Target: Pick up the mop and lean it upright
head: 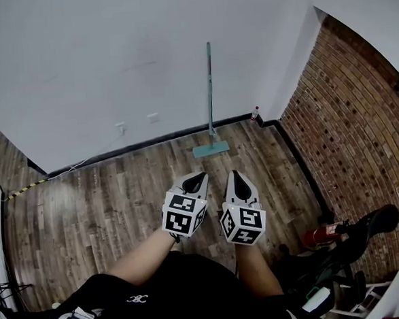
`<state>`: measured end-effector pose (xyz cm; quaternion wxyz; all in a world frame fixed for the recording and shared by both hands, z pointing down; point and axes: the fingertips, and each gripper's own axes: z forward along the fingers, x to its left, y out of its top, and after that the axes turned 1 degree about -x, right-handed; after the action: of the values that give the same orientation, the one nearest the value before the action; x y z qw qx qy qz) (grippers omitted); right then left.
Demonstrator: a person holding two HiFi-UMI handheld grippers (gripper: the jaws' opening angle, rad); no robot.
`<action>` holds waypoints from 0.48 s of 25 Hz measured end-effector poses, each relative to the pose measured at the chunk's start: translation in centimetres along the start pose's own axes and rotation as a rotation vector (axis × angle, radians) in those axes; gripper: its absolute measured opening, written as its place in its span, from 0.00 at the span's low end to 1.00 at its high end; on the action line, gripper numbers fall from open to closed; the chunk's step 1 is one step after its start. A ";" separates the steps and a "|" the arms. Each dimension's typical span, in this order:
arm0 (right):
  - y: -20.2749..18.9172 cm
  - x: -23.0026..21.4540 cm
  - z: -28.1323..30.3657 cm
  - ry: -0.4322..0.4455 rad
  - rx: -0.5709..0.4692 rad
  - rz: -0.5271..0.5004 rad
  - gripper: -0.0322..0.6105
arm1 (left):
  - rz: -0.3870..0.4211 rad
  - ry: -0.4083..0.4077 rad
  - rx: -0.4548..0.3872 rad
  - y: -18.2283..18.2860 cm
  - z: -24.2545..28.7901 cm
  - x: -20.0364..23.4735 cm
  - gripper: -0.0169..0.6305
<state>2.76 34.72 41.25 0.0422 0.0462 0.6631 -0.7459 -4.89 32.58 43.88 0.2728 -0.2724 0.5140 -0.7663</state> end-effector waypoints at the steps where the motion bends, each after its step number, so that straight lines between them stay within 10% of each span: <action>1: -0.1 -0.2 0.0 -0.002 0.000 0.006 0.07 | 0.004 -0.002 0.004 -0.1 0.1 -0.2 0.02; 12: -2.6 -1.0 6.0 -0.012 0.034 0.020 0.07 | 0.003 -0.038 0.019 -0.9 4.9 3.3 0.02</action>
<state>3.34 29.06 44.60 0.0528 0.0489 0.6496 -0.7568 -3.91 27.46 46.79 0.2863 -0.2835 0.5019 -0.7653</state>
